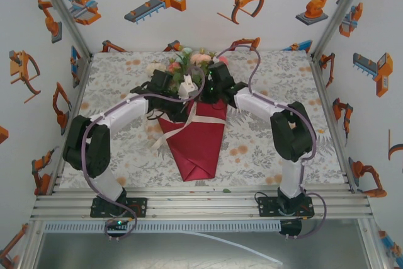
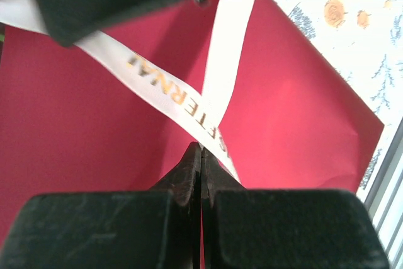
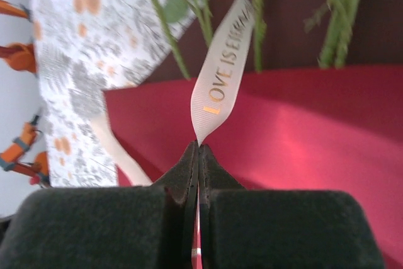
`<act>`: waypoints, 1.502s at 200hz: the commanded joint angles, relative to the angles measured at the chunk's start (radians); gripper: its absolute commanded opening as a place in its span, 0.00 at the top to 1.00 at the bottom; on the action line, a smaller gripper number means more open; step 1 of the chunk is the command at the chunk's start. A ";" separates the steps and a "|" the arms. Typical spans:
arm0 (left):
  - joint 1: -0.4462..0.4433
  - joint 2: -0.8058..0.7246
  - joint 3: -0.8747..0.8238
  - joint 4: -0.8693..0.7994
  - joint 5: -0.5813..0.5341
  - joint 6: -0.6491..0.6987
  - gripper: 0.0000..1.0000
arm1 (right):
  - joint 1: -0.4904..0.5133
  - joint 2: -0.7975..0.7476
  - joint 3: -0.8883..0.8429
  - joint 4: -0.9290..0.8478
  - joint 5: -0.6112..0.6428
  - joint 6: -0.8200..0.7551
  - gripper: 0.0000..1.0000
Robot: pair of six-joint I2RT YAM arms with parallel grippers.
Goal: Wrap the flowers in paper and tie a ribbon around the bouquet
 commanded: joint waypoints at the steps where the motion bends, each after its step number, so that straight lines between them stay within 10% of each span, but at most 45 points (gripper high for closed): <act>1: 0.002 -0.058 -0.021 0.054 0.081 -0.031 0.98 | 0.025 -0.045 -0.035 -0.038 -0.004 -0.063 0.90; 57: 0.010 -0.078 -0.041 0.103 0.130 -0.063 0.98 | -0.004 -0.221 -0.096 -0.160 0.049 -0.219 0.61; 164: 0.007 -0.082 -0.049 0.113 0.092 -0.081 0.98 | 0.072 -0.566 -0.706 0.263 0.116 -0.457 0.66; 228: -0.064 -0.109 -0.104 0.106 -0.100 -0.096 0.91 | 0.030 -0.306 -0.325 0.042 0.133 -0.414 0.53; 300: -0.147 -0.157 -0.183 0.130 -0.312 -0.079 0.50 | 0.024 0.014 -0.007 -0.046 0.039 -0.373 0.53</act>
